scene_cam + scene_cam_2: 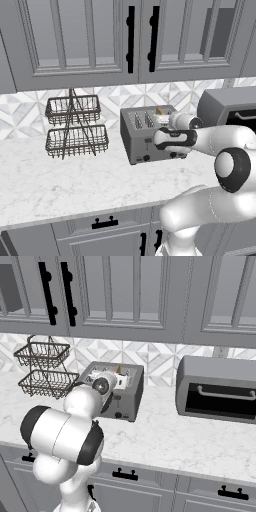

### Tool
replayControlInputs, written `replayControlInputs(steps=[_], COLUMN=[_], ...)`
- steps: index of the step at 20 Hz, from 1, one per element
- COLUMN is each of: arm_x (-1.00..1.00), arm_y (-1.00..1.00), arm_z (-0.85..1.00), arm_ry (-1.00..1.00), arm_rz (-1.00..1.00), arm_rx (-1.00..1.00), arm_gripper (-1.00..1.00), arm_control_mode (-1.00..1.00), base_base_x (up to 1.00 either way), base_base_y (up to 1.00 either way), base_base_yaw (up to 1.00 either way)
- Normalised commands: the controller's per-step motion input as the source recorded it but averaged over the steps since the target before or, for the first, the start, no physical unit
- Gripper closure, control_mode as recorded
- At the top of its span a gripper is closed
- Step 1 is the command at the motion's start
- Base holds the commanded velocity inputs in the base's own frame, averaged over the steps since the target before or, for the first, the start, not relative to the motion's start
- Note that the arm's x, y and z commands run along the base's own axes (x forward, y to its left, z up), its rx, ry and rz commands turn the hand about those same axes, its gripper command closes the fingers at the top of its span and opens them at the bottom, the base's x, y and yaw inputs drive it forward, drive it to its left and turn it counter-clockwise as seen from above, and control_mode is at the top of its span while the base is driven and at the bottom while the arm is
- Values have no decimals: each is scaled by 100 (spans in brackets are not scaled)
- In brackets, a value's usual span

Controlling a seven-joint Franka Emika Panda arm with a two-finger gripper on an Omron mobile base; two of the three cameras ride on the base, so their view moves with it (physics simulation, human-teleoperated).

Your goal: Start the toaster. Once the lever pops up, take the bread to the plate on the dining counter.

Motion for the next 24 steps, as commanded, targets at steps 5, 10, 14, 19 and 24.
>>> replayControlInputs(steps=[5,10,14,19,24], arm_x=[16,9,11,18,9], arm_y=[0,0,0,0,0], arm_z=[-20,0,0,0,0], arm_ry=[0,0,0,0,0], arm_rz=[0,0,0,0,0], arm_rx=[0,-1,-2,-4,-3], arm_gripper=[-100,-100,-100,-100,-100], arm_control_mode=[-100,-100,-100,-100,-100], base_base_x=[0,0,0,0,0], base_base_y=[0,0,0,0,0], base_base_yaw=[0,0,0,0,0])
